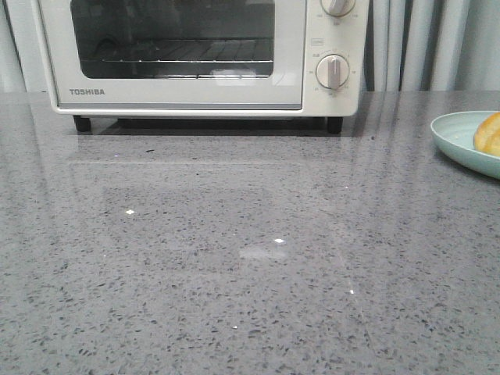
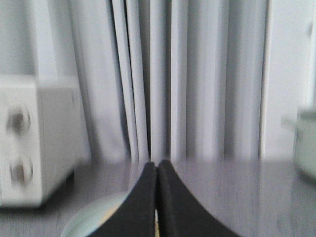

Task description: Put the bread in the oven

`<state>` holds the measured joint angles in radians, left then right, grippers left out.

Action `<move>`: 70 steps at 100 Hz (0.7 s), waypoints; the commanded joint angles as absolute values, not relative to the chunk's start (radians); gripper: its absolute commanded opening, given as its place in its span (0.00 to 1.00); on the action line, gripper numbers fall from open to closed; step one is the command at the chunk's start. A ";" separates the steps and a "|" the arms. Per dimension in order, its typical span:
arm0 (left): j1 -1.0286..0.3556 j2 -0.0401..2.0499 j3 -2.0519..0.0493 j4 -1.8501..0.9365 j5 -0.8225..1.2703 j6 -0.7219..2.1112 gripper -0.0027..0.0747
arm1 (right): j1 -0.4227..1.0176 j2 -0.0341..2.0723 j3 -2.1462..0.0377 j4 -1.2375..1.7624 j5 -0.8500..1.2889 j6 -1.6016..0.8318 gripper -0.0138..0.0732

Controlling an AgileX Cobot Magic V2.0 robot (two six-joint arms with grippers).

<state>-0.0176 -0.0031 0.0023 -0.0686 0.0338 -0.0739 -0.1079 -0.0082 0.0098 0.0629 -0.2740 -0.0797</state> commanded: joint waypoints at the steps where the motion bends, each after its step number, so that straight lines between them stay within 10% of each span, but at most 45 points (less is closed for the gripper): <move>1: -0.026 -0.028 0.023 -0.081 -0.105 -0.078 0.01 | -0.116 -0.027 0.035 0.053 -0.497 -0.079 0.07; 70: -0.075 -0.011 -0.127 -0.114 -0.309 -0.288 0.01 | -0.116 -0.027 -0.050 0.053 -0.162 0.380 0.07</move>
